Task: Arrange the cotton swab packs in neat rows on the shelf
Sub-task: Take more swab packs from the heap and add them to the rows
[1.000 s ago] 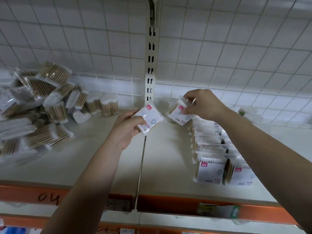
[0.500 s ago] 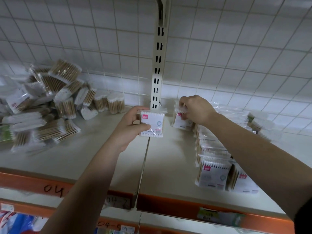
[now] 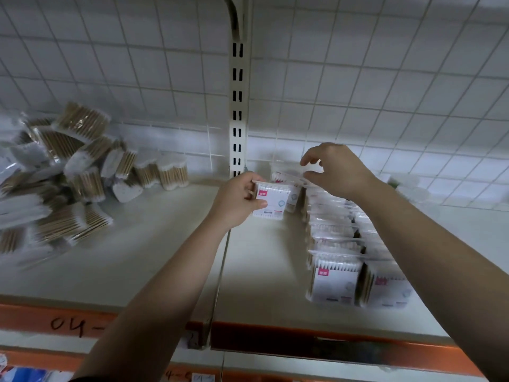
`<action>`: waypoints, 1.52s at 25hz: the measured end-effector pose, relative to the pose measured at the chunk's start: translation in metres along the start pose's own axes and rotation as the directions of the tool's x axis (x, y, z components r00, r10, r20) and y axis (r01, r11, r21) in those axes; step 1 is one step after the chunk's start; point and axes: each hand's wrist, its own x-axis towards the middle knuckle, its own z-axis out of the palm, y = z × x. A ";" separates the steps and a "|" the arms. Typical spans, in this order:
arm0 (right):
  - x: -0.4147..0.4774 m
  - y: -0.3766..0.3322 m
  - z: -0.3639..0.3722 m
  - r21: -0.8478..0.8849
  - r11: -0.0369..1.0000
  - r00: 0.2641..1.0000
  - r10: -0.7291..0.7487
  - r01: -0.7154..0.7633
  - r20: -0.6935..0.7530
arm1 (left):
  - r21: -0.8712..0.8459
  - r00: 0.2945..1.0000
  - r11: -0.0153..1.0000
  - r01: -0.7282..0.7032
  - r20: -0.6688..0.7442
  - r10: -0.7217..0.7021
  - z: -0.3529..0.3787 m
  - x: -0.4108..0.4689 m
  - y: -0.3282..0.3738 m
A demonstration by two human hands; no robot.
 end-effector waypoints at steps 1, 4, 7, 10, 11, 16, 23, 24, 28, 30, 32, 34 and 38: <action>-0.008 0.001 -0.003 0.026 1.000 1.000 0.015 -0.014 -0.025 | 0.026 1.000 1.000 -0.012 0.019 0.012 0.007 0.005 -0.001; -0.027 0.006 -0.009 0.075 0.996 0.996 0.051 -0.046 -0.071 | 0.083 1.000 0.996 -0.026 0.019 0.024 0.024 0.019 -0.004; -0.037 0.014 -0.010 0.082 0.994 0.994 0.079 -0.073 -0.080 | 0.133 0.999 0.991 -0.020 -0.022 0.023 0.033 0.030 -0.004; -0.043 0.020 -0.011 0.082 0.992 0.991 0.104 -0.097 -0.084 | 0.143 0.997 0.990 -0.016 -0.077 0.027 0.038 0.036 -0.001; -0.045 0.021 -0.012 0.086 0.991 0.991 0.107 -0.100 -0.084 | 0.144 0.996 0.990 -0.005 -0.091 0.018 0.039 0.036 -0.001; -0.046 0.014 -0.010 0.093 0.992 0.992 0.097 -0.089 -0.081 | 0.143 0.995 0.988 0.063 -0.088 -0.051 0.033 0.034 -0.002; -0.029 -0.040 0.000 0.185 0.983 0.996 0.026 -0.009 -0.087 | 0.367 0.965 0.927 -0.082 -0.203 0.166 -0.013 0.000 0.003; -0.025 -0.051 0.004 0.202 0.979 0.997 0.018 -0.001 -0.081 | 0.423 0.954 0.900 -0.100 -0.217 0.208 -0.026 -0.005 -0.001; -0.007 -0.096 0.024 0.260 0.965 0.997 -0.019 0.037 -0.072 | 0.608 0.921 0.789 -0.082 -0.256 0.293 -0.084 -0.022 -0.019; 0.005 -0.114 0.036 0.258 0.965 0.998 -0.037 0.051 -0.056 | 0.676 0.908 0.735 -0.057 -0.271 0.320 -0.112 -0.028 -0.032; 0.019 -0.131 0.050 0.244 0.967 0.997 -0.064 0.070 -0.032 | 0.716 0.905 0.697 -0.026 -0.279 0.320 -0.137 -0.031 -0.042; 0.033 -0.143 0.067 0.252 0.965 0.997 -0.076 0.074 -0.002 | 0.736 0.904 0.676 -0.022 -0.274 0.327 -0.154 -0.033 -0.049; 0.055 -0.159 0.101 0.288 0.956 0.998 -0.063 0.055 0.022 | 0.778 0.886 0.627 -0.046 -0.258 0.384 -0.160 -0.040 -0.060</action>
